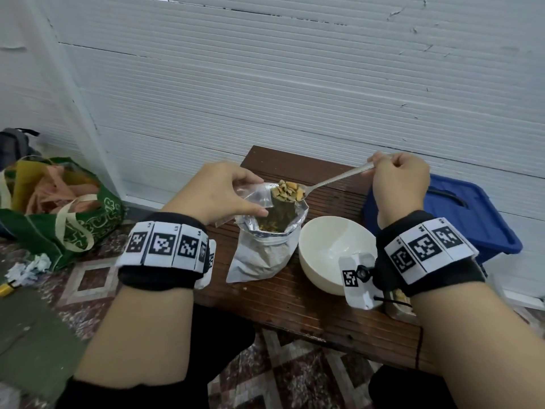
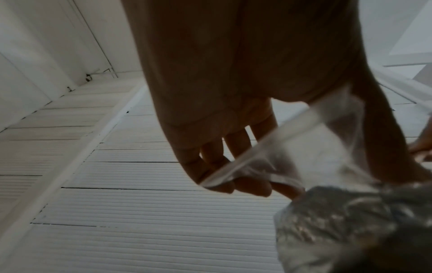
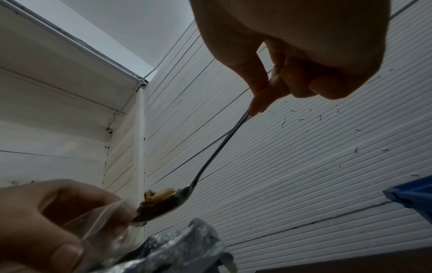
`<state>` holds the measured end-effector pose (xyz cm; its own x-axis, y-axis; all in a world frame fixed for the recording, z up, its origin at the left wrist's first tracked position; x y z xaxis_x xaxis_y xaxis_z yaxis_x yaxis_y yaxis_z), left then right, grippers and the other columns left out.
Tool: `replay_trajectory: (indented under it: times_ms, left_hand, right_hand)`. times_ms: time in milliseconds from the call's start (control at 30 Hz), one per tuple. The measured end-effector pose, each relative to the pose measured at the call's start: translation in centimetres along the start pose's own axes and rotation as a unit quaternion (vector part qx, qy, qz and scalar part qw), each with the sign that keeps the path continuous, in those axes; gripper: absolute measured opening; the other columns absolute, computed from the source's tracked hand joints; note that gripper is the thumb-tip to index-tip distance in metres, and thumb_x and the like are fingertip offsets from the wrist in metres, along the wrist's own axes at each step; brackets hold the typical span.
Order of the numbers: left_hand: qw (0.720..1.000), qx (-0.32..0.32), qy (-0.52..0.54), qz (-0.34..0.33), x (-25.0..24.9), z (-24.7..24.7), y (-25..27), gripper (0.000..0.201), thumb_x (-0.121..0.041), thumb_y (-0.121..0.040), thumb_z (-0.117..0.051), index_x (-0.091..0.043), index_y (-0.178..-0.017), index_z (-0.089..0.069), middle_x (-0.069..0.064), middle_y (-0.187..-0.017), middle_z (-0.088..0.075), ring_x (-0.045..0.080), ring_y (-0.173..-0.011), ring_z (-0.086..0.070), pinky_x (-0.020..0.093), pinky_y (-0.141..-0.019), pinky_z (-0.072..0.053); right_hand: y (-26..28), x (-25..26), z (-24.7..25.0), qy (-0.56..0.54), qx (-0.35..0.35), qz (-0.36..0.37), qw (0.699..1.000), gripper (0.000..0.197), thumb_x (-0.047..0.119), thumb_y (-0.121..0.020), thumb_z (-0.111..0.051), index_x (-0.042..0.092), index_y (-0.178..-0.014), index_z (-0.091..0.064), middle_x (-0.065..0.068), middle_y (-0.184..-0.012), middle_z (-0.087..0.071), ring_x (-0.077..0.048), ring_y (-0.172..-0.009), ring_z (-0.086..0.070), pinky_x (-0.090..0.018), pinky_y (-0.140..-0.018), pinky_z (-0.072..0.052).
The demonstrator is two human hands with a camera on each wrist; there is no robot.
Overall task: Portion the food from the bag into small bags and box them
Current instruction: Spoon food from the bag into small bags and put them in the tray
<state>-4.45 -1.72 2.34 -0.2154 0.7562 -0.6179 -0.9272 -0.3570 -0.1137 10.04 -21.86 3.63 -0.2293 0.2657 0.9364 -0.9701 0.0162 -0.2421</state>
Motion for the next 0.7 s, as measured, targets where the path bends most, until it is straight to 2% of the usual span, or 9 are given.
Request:
replay_trajectory:
  times_ms: [67, 200, 300, 367, 433, 533, 600, 633, 700]
  left_hand:
    - [1.000, 0.007, -0.006, -0.001, -0.1, -0.3, -0.2, 0.057, -0.040, -0.062, -0.086, -0.026, -0.114, -0.068, -0.018, -0.095, -0.059, -0.007, -0.084, -0.049, 0.007, -0.065, -0.031]
    - [1.000, 0.012, -0.007, -0.002, -0.2, -0.7, -0.3, 0.057, -0.044, -0.060, -0.086, -0.027, -0.112, -0.069, -0.016, -0.098, -0.062, 0.003, -0.095, -0.053, 0.011, -0.070, -0.036]
    - [1.000, 0.015, 0.002, 0.000, -0.4, -1.1, -0.4, 0.055, -0.043, -0.060, -0.087, -0.028, -0.110, -0.069, -0.018, -0.098, -0.062, 0.002, -0.098, -0.054, 0.014, -0.075, -0.036]
    - [1.000, 0.016, 0.016, 0.002, -0.4, -1.3, -0.5, 0.054, -0.043, -0.059, -0.087, -0.029, -0.108, -0.070, -0.018, -0.099, -0.064, 0.001, -0.098, -0.055, 0.011, -0.074, -0.035]
    - [1.000, 0.013, 0.023, 0.004, -0.4, -1.4, -0.5, 0.050, -0.044, -0.059, -0.086, -0.029, -0.104, -0.070, -0.017, -0.099, -0.065, 0.001, -0.097, -0.055, 0.015, -0.077, -0.038]
    - [0.999, 0.001, 0.039, -0.001, -0.7, -1.7, -0.6, 0.044, -0.046, -0.061, -0.084, -0.030, -0.100, -0.069, -0.016, -0.098, -0.065, 0.002, -0.095, -0.056, 0.019, -0.081, -0.043]
    - [0.998, -0.006, 0.066, -0.008, -1.0, -2.0, -0.6, 0.037, -0.046, -0.063, -0.083, -0.033, -0.094, -0.067, -0.017, -0.095, -0.064, -0.003, -0.090, -0.056, 0.013, -0.072, -0.042]
    - [0.997, -0.010, 0.082, -0.008, -1.2, -2.1, -0.5, 0.032, -0.046, -0.064, -0.082, -0.036, -0.090, -0.065, -0.019, -0.093, -0.063, -0.006, -0.087, -0.054, 0.009, -0.067, -0.039]
    - [0.993, -0.031, 0.116, -0.005, -1.3, -2.1, -0.5, 0.025, -0.045, -0.067, -0.080, -0.039, -0.083, -0.063, -0.021, -0.089, -0.063, -0.009, -0.082, -0.053, 0.005, -0.063, -0.037]
  right_hand:
    - [0.0, 0.3, -0.3, 0.004, 0.014, 0.002, 1.000, 0.024, 0.017, -0.093, -0.054, 0.004, -0.082, -0.070, 0.013, -0.059, -0.057, 0.001, -0.060, -0.049, -0.011, -0.053, -0.037]
    - [0.5, 0.8, -1.2, 0.010, 0.047, 0.008, 0.999, 0.023, 0.016, -0.093, -0.053, 0.009, -0.075, -0.065, 0.012, -0.059, -0.058, -0.003, -0.064, -0.053, -0.021, -0.069, -0.044]
    - [0.8, 1.1, -1.9, 0.017, 0.065, 0.019, 0.998, 0.028, 0.015, -0.093, -0.053, 0.011, -0.067, -0.062, 0.012, -0.061, -0.060, -0.007, -0.070, -0.056, -0.022, -0.072, -0.044]
    - [0.9, 1.1, -2.3, 0.026, 0.071, 0.027, 0.997, 0.028, 0.017, -0.093, -0.054, 0.005, -0.071, -0.065, 0.011, -0.062, -0.060, -0.002, -0.068, -0.054, -0.018, -0.066, -0.042]
    - [0.9, 1.1, -2.5, 0.023, 0.075, 0.033, 0.996, 0.027, 0.018, -0.093, -0.055, -0.001, -0.080, -0.069, 0.011, -0.061, -0.060, 0.003, -0.064, -0.052, -0.005, -0.056, -0.037]
    - [1.3, 1.4, -2.6, 0.002, 0.076, 0.044, 0.996, 0.025, 0.020, -0.094, -0.055, 0.003, -0.083, -0.070, 0.014, -0.061, -0.060, 0.008, -0.059, -0.052, -0.001, -0.055, -0.036]
    - [1.9, 2.0, -2.7, -0.029, 0.083, 0.064, 0.994, 0.022, 0.022, -0.094, -0.056, 0.010, -0.080, -0.068, 0.013, -0.064, -0.062, 0.007, -0.065, -0.056, -0.005, -0.066, -0.040]
    - [2.2, 2.4, -2.7, -0.045, 0.091, 0.082, 0.991, 0.020, 0.022, -0.094, -0.056, 0.015, -0.078, -0.066, 0.012, -0.065, -0.064, 0.001, -0.070, -0.059, -0.014, -0.073, -0.044]
    - [2.8, 3.0, -2.7, -0.073, 0.104, 0.133, 0.983, 0.017, 0.022, -0.093, -0.058, 0.023, -0.077, -0.063, 0.010, -0.068, -0.065, -0.018, -0.076, -0.064, -0.031, -0.078, -0.049]
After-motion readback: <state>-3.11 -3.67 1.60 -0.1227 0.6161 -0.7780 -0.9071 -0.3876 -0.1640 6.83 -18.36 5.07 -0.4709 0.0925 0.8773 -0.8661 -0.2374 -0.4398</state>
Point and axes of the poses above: each hand's wrist, its own y-axis away from the middle knuckle, its own z-axis out of the back of the hand, x = y × z, the point moved 2 cm from there along -y, towards the middle knuckle
